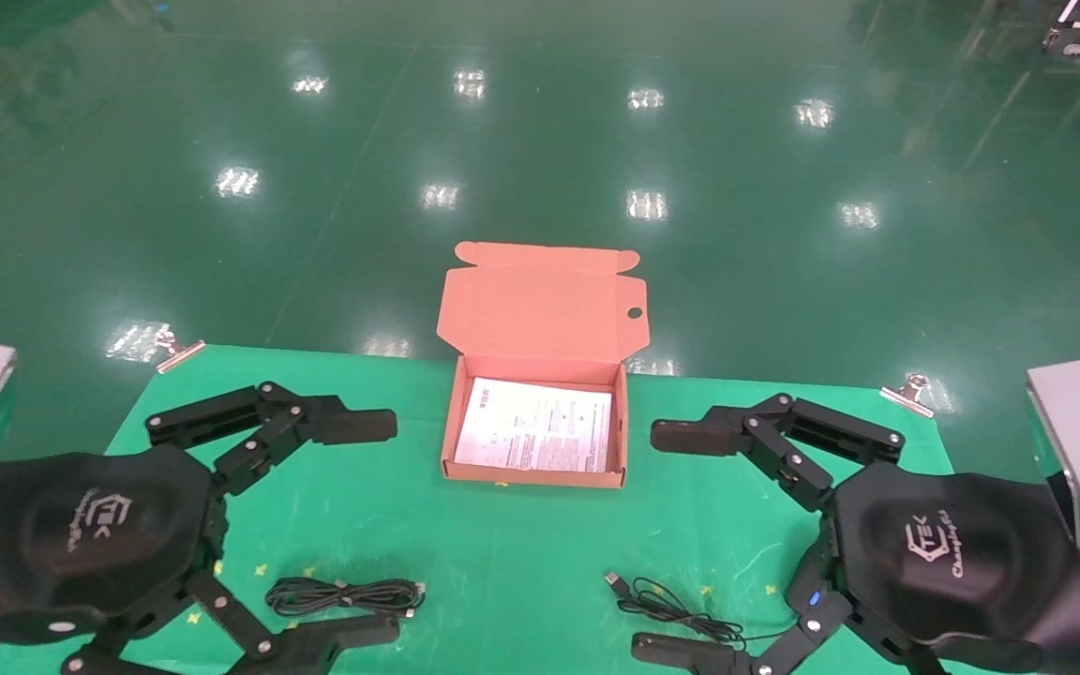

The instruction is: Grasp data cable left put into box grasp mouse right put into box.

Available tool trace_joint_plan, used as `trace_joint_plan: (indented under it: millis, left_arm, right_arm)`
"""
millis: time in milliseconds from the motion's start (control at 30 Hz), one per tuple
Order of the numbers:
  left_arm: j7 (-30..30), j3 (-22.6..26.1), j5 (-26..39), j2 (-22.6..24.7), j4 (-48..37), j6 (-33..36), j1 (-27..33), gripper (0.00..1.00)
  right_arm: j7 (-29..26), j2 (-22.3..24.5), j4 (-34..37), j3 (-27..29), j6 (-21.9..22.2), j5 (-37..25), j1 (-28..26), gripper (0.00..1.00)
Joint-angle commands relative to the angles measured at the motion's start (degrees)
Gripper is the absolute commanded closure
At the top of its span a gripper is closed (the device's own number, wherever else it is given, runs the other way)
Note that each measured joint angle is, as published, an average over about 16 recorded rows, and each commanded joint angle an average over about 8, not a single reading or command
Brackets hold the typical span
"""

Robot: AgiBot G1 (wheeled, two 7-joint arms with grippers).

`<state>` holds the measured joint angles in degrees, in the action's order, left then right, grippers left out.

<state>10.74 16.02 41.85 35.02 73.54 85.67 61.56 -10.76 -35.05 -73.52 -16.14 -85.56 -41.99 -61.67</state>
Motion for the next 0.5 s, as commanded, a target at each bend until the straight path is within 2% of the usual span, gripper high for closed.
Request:
trace_joint_plan:
  millis: [33, 500]
  left_arm:
    - [0.0, 0.0, 0.0, 0.0, 0.0, 0.0, 0.0, 0.0]
    - [0.5, 0.4, 0.7, -0.1, 0.2, 0.2, 0.4, 0.0]
  right_arm:
    - [0.0, 0.0, 0.0, 0.0, 0.0, 0.0, 0.0, 0.0]
    - [0.3, 0.1, 0.0, 0.0, 0.1, -0.3, -0.1, 0.0]
